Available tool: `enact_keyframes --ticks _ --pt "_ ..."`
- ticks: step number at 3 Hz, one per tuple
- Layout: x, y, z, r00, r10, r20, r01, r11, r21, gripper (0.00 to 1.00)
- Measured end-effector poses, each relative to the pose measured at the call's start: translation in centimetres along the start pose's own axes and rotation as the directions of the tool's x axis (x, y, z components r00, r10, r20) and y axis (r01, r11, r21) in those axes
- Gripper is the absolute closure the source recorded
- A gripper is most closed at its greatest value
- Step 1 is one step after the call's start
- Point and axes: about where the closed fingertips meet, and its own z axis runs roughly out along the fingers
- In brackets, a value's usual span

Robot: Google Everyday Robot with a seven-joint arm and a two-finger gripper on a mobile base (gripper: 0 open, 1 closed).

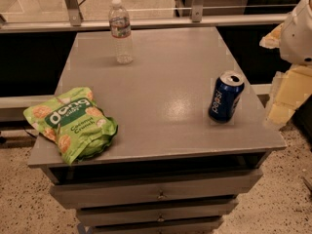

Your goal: Move pepsi can near water bottle

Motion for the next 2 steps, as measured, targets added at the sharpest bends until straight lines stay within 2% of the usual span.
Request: enact_keyframes --ticks 1,2 --pt "0.0 0.0 0.0 1.0 0.0 0.0 0.0 1.0 0.0 0.0" --pt "1.2 -1.6 0.4 0.999 0.029 0.032 -0.03 0.999 0.032 0.0"
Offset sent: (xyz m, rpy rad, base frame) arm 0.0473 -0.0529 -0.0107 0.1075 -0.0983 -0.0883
